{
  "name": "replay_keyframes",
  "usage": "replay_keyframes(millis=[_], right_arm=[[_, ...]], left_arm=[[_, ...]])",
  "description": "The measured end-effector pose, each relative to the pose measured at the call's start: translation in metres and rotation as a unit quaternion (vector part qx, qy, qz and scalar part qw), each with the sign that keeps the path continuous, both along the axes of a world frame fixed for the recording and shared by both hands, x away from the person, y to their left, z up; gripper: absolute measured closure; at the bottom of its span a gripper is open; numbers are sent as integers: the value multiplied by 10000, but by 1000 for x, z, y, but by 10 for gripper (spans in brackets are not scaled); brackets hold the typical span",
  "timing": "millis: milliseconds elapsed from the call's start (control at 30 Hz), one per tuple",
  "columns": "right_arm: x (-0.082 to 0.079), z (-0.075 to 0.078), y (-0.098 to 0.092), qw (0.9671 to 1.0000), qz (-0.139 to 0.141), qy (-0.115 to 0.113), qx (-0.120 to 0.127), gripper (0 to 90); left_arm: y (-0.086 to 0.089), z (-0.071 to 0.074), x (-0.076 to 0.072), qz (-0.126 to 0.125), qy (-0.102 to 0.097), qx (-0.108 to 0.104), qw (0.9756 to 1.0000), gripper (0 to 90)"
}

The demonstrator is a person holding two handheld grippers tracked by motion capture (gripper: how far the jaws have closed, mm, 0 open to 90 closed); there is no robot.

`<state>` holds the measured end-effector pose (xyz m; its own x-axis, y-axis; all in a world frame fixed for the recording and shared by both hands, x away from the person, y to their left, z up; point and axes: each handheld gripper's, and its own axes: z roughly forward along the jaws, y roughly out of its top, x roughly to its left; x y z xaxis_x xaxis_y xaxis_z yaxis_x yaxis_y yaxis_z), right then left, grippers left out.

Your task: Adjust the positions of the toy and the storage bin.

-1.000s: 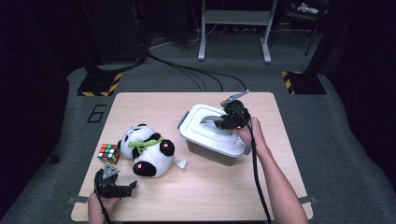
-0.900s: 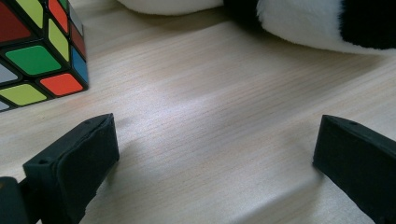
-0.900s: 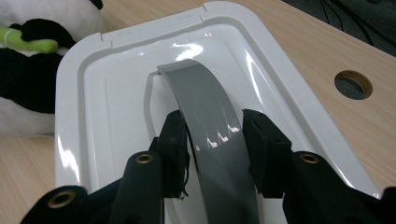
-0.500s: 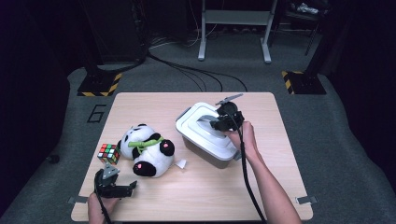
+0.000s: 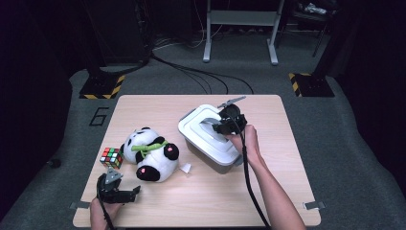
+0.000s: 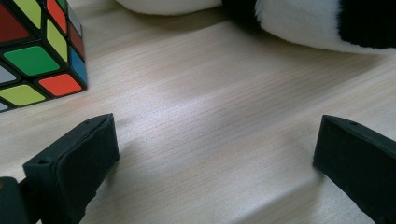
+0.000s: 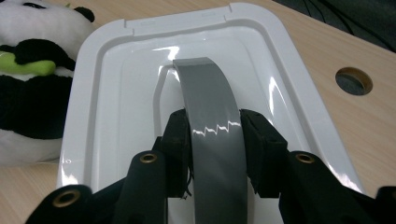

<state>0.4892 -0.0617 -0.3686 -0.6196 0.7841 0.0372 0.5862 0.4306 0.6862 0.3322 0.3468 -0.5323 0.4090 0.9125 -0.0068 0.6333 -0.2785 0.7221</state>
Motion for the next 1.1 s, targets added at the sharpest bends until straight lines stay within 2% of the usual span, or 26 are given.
replay_keyframes(millis=[267, 467, 600, 833, 1100], right_arm=[[9, 3, 1, 9976, 577, -323, -221, 577], [13, 3, 4, 9952, 883, -294, -292, 654], [14, 2, 3, 9970, 754, -156, -126, 664], [8, 4, 13, 9993, 362, -8, -119, 666], [4, 2, 26, 9999, 55, 68, 49, 666]], left_arm=[[0, 0, 0, 10, 8, -5, 10000, 0], [0, 0, 0, 11, 8, -4, 10000, 0], [0, 0, 0, 5, 7, -5, 10000, 0], [0, 0, 0, 6, 7, -4, 10000, 0], [0, 0, 0, 3, 7, -5, 10000, 0]])
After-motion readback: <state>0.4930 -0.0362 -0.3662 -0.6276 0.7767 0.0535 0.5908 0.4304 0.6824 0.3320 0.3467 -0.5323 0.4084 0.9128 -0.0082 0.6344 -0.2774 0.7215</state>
